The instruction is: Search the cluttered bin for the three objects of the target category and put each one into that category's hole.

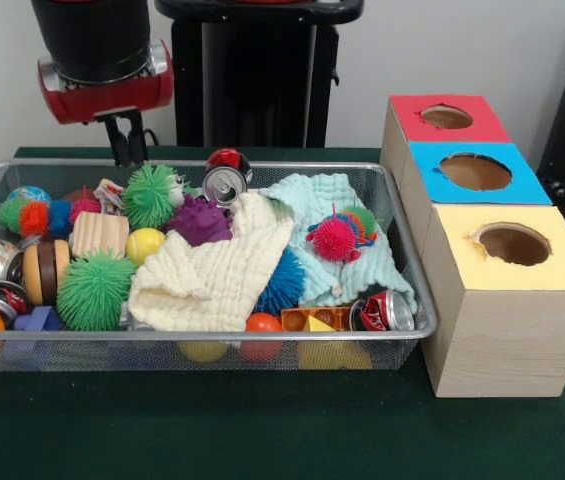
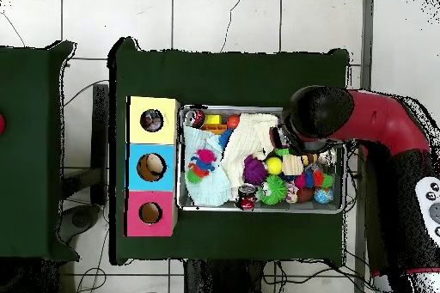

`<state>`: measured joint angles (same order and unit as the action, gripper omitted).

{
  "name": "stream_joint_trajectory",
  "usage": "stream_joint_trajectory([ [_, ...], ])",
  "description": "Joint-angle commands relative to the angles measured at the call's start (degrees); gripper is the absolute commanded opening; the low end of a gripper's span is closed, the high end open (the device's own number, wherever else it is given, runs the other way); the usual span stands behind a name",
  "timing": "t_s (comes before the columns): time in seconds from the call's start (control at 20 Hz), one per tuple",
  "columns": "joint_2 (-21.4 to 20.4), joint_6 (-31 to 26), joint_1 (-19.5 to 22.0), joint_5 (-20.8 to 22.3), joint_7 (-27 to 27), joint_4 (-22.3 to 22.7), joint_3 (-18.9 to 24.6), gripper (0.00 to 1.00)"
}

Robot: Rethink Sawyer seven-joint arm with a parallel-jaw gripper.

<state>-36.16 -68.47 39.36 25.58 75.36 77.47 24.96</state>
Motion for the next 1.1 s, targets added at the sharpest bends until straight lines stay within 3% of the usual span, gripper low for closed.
stream_joint_trajectory([
  [0.05,4.56,3.61,-1.81,3.96,1.47,5.37,-2.67,0.00],
  [0.45,5.71,5.39,-2.58,5.71,-0.18,3.14,-3.51,0.00],
  [1.1,6.05,-1.29,-5.25,11.86,-3.41,-2.52,-6.16,0.00],
])
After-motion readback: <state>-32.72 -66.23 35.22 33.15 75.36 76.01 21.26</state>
